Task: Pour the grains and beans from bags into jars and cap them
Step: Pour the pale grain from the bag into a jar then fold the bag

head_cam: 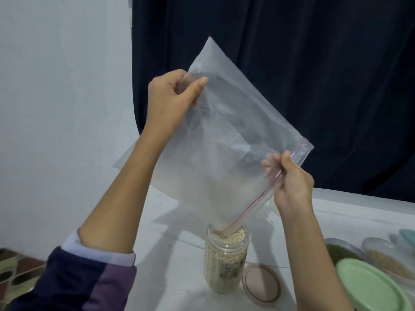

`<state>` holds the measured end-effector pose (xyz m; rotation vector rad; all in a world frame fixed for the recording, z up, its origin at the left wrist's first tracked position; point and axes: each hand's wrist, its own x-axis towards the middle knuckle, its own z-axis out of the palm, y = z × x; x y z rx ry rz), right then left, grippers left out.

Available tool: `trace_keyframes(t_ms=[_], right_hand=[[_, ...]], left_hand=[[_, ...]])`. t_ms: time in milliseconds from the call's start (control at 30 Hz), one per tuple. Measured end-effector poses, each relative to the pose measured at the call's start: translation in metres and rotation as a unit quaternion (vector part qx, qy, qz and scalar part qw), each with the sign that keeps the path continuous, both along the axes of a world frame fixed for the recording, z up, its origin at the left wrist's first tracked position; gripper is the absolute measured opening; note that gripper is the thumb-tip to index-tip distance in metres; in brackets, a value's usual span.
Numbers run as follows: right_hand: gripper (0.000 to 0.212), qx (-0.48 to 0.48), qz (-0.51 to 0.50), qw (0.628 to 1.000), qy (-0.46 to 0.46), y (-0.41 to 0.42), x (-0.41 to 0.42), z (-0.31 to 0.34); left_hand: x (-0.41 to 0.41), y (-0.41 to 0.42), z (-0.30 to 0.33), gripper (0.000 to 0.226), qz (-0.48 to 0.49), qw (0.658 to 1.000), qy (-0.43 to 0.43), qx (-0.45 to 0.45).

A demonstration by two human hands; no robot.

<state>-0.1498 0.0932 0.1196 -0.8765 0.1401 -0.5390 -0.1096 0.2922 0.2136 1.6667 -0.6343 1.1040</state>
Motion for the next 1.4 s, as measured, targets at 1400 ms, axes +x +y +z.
trace_keyframes(t_ms=[1400], right_hand=[[0.022,0.132,0.098,0.986,0.04,-0.019,0.034,0.008]], left_hand=[[0.03,-0.009,0.011,0.074,0.095,0.986,0.063,0.124]])
